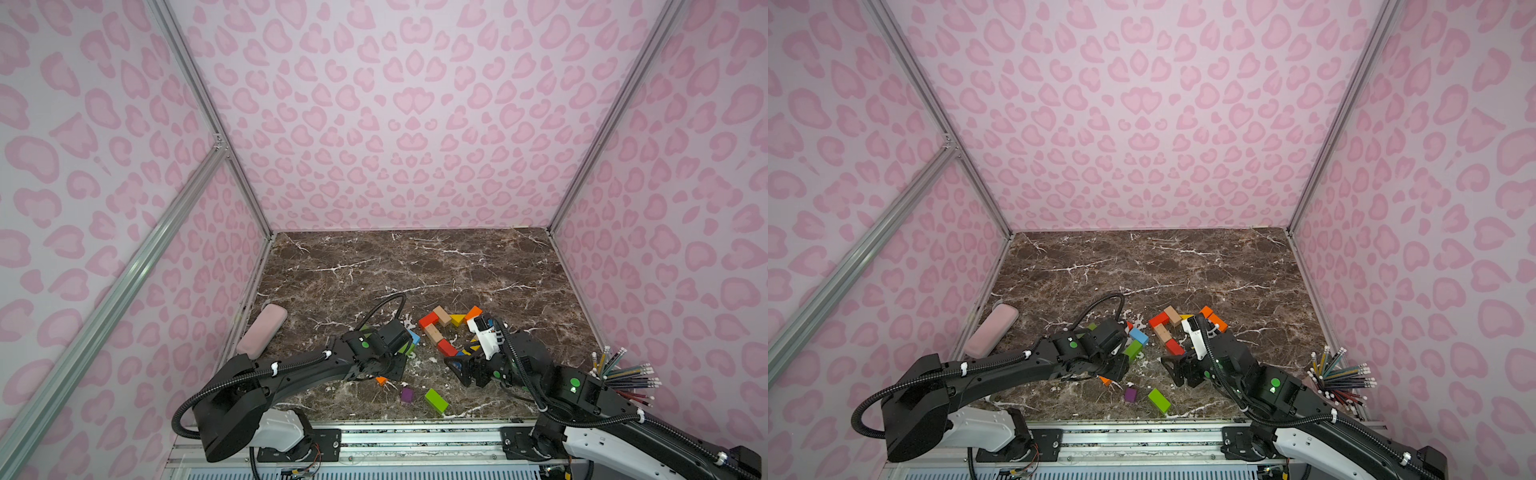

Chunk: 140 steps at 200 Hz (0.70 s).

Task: Assemble a heart with building blocks
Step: Adjust the building block at the center of the board.

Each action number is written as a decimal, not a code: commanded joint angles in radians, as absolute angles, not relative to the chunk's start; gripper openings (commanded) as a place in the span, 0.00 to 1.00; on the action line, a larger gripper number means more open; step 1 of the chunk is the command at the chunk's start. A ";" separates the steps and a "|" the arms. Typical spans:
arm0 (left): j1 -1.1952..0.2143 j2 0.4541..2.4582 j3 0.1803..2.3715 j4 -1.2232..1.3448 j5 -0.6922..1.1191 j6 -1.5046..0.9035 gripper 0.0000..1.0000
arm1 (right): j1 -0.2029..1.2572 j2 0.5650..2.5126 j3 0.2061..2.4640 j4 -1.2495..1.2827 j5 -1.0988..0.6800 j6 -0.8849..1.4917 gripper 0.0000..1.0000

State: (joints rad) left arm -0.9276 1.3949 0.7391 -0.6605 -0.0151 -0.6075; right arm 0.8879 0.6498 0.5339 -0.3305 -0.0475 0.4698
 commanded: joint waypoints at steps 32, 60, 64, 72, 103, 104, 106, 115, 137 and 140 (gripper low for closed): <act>-0.925 1.348 0.792 -0.677 -0.045 -0.597 0.54 | 0.884 0.678 0.537 -0.299 -0.073 0.448 0.88; -0.867 1.358 0.877 -0.705 -0.061 -0.537 0.54 | 0.922 0.696 0.541 -0.288 -0.031 0.449 0.88; -0.852 1.356 0.884 -0.704 -0.058 -0.524 0.54 | 0.933 0.700 0.542 -0.287 -0.020 0.451 0.88; -0.821 1.352 0.899 -0.702 -0.052 -0.500 0.54 | 0.955 0.707 0.547 -0.287 0.003 0.450 0.88; -0.679 1.351 0.965 -0.699 -0.029 -0.370 0.55 | 1.058 0.774 0.569 -0.278 0.112 0.461 0.88; -0.674 1.351 0.968 -0.699 -0.025 -0.365 0.55 | 1.062 0.777 0.571 -0.275 0.114 0.460 0.88; -0.662 1.351 0.973 -0.698 -0.020 -0.357 0.55 | 1.070 0.782 0.572 -0.274 0.123 0.463 0.88; -0.615 1.351 0.996 -0.691 0.000 -0.323 0.55 | 1.111 0.812 0.579 -0.264 0.162 0.468 0.88; -0.540 1.350 1.041 -0.657 0.029 -0.232 0.55 | 1.205 0.905 0.605 -0.244 0.250 0.491 0.86; -0.534 1.350 1.046 -0.653 0.030 -0.221 0.56 | 1.215 0.919 0.612 -0.241 0.259 0.493 0.85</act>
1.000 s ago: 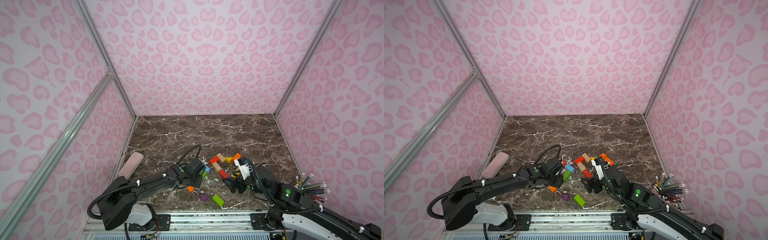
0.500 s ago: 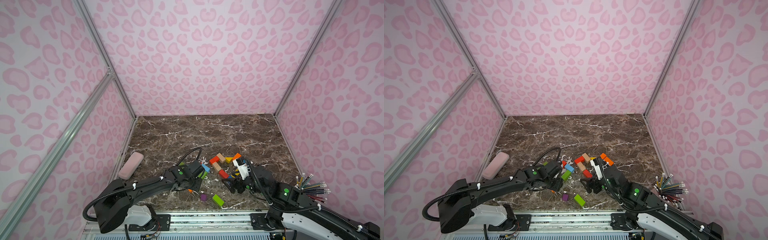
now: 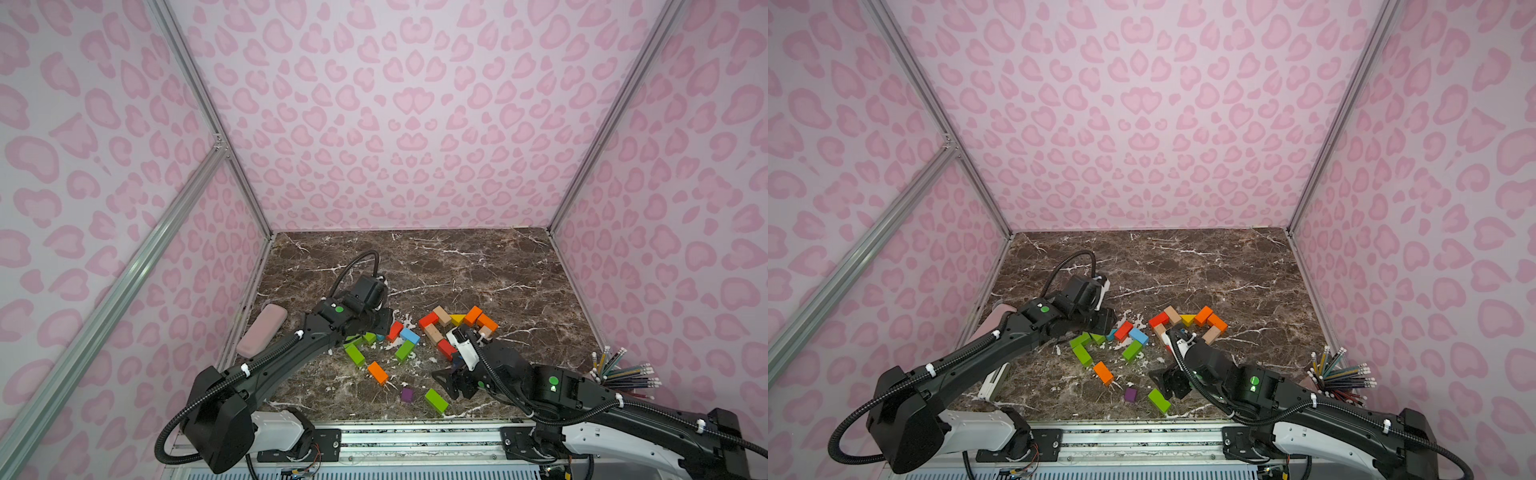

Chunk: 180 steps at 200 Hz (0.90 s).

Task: Assemble a heart with building blocks
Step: Adjust the building block at the center of the board, then assemble the building block at the center of the board.

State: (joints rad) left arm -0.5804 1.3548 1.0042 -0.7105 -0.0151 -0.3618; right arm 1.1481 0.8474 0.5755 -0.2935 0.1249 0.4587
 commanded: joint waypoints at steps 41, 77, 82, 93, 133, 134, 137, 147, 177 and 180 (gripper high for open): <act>-0.414 1.343 1.099 -0.592 0.110 -0.150 0.58 | 1.344 1.141 0.691 -0.184 0.330 0.521 0.83; -0.388 1.297 1.072 -0.479 0.142 -0.142 0.63 | 1.384 1.373 0.822 -0.213 0.311 0.529 0.82; -0.388 1.293 1.065 -0.466 0.144 -0.136 0.64 | 1.392 1.407 0.841 -0.215 0.310 0.526 0.82; -0.385 1.285 1.049 -0.446 0.143 -0.129 0.66 | 1.401 1.466 0.884 -0.220 0.305 0.527 0.81; -0.350 1.237 0.989 -0.386 0.142 -0.138 0.87 | 1.404 1.644 1.004 -0.213 0.279 0.528 0.80; -0.348 1.236 0.989 -0.385 0.141 -0.138 0.88 | 1.404 1.647 1.008 -0.215 0.281 0.528 0.80; -0.347 1.233 0.985 -0.383 0.141 -0.138 0.89 | 1.405 1.661 1.019 -0.222 0.284 0.530 0.79; -0.336 1.222 0.976 -0.376 0.149 -0.139 0.91 | 1.404 1.693 1.048 -0.240 0.295 0.531 0.79; -0.328 1.220 0.966 -0.373 0.164 -0.137 0.92 | 1.373 1.739 1.077 -0.237 0.265 0.518 0.77; -0.328 1.220 0.967 -0.374 0.164 -0.137 0.92 | 1.370 1.739 1.075 -0.234 0.261 0.517 0.76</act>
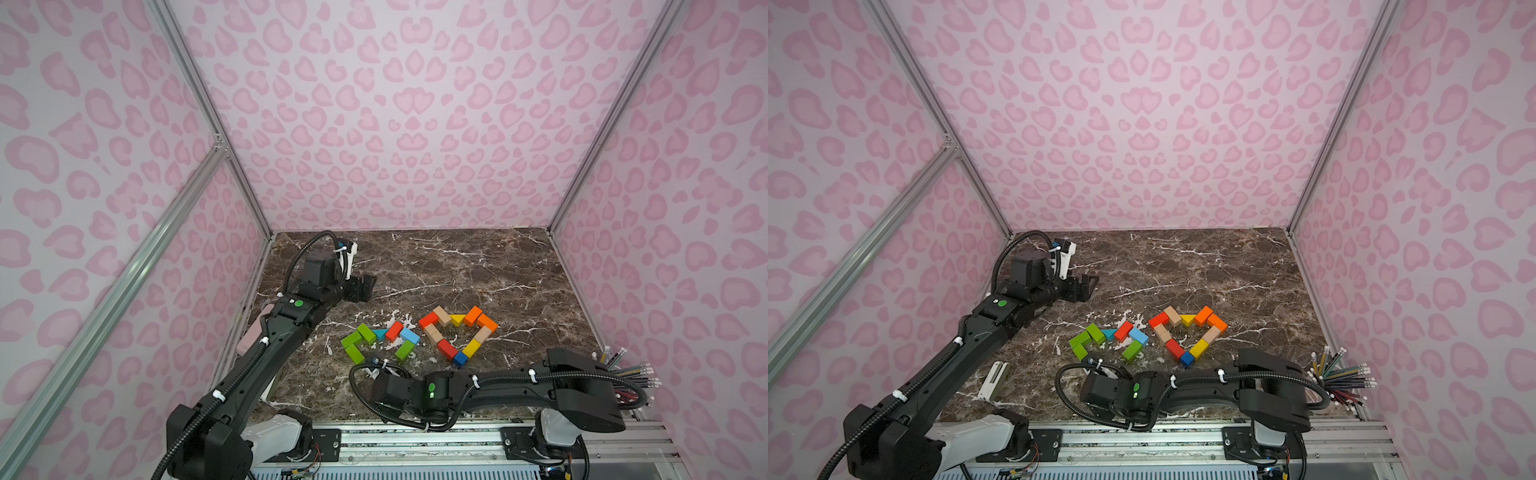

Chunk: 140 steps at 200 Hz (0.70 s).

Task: Assemble a heart with building blocks
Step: Assemble the building block at the center of the board.

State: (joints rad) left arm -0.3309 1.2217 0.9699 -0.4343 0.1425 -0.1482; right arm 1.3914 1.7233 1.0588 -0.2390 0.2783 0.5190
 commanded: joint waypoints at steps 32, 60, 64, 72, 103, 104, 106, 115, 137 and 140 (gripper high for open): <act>-0.327 1.215 0.966 -0.370 0.165 -0.137 0.92 | 1.338 1.743 1.063 -0.213 0.222 0.492 0.73; -0.325 1.216 0.965 -0.371 0.165 -0.133 0.92 | 1.319 1.764 1.075 -0.202 0.189 0.459 0.67; -0.325 1.216 0.965 -0.370 0.163 -0.132 0.92 | 1.316 1.768 1.075 -0.200 0.186 0.457 0.66; -0.325 1.214 0.965 -0.370 0.156 -0.133 0.92 | 1.312 1.772 1.075 -0.197 0.181 0.453 0.64; -0.321 1.217 0.964 -0.365 0.158 -0.133 0.93 | 1.293 1.790 1.083 -0.192 0.170 0.433 0.60; -0.321 1.217 0.964 -0.365 0.159 -0.132 0.93 | 1.293 1.790 1.083 -0.192 0.170 0.433 0.59; -0.321 1.219 0.964 -0.366 0.159 -0.131 0.93 | 1.291 1.791 1.084 -0.192 0.170 0.432 0.59; -0.319 1.222 0.967 -0.370 0.161 -0.131 0.93 | 1.287 1.798 1.089 -0.192 0.170 0.426 0.58; -0.319 1.224 0.965 -0.370 0.164 -0.130 0.93 | 1.278 1.814 1.101 -0.198 0.173 0.414 0.54; -0.319 1.223 0.965 -0.370 0.163 -0.129 0.93 | 1.277 1.816 1.101 -0.198 0.173 0.412 0.54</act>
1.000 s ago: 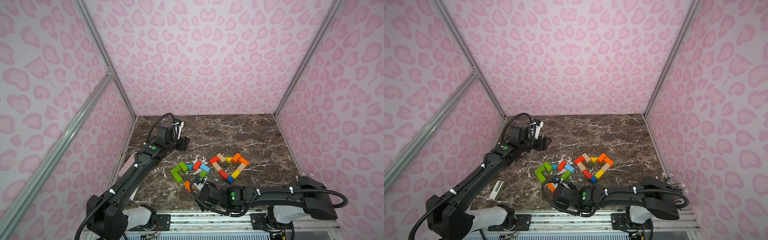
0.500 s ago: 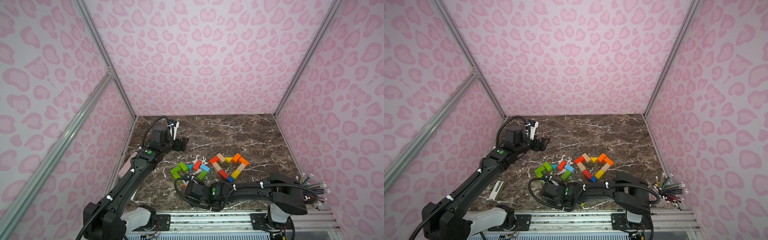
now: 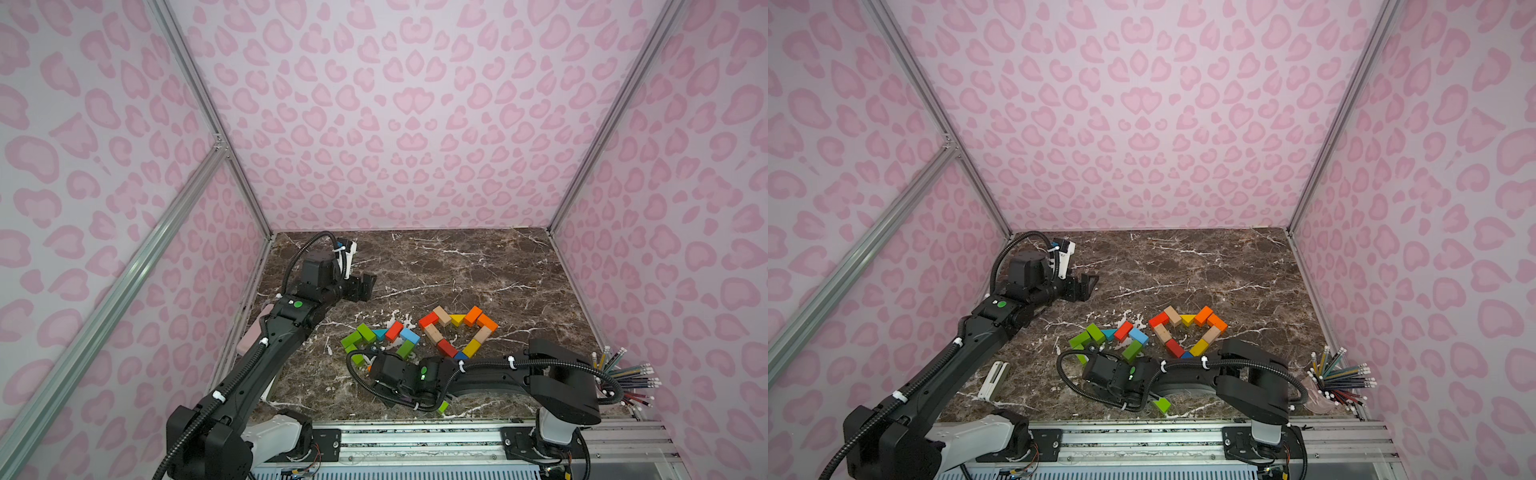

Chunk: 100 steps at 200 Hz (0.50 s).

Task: Assemble a heart with building blocks
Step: Assemble the building block at the center of the board.

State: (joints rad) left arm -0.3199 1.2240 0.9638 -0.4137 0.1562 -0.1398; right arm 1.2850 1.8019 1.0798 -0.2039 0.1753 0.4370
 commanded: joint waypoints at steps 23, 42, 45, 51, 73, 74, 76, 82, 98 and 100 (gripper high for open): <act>-0.319 1.221 0.963 -0.370 0.159 -0.126 0.93 | 1.269 1.829 1.112 -0.200 0.172 0.401 0.51; -0.319 1.218 0.961 -0.372 0.154 -0.125 0.93 | 1.264 1.843 1.125 -0.208 0.179 0.398 0.47; -0.320 1.217 0.960 -0.371 0.153 -0.126 0.93 | 1.264 1.845 1.128 -0.209 0.179 0.397 0.47; -0.319 1.216 0.960 -0.373 0.154 -0.124 0.93 | 1.263 1.848 1.132 -0.209 0.179 0.396 0.46; -0.319 1.215 0.959 -0.373 0.155 -0.121 0.93 | 1.262 1.865 1.148 -0.216 0.177 0.389 0.43; -0.319 1.215 0.960 -0.373 0.156 -0.120 0.93 | 1.262 1.865 1.149 -0.216 0.178 0.389 0.43; -0.319 1.215 0.960 -0.374 0.156 -0.120 0.93 | 1.262 1.866 1.150 -0.217 0.178 0.389 0.43; -0.319 1.216 0.960 -0.373 0.156 -0.120 0.93 | 1.263 1.870 1.154 -0.218 0.178 0.388 0.42; -0.319 1.214 0.959 -0.373 0.157 -0.119 0.93 | 1.264 1.876 1.160 -0.218 0.178 0.390 0.39; -0.319 1.214 0.959 -0.373 0.157 -0.119 0.93 | 1.264 1.877 1.161 -0.218 0.178 0.390 0.39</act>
State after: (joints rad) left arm -0.3199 1.2198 0.9596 -0.4072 0.1558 -0.1322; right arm 1.2610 1.8671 1.1412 -0.2180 0.1696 0.4000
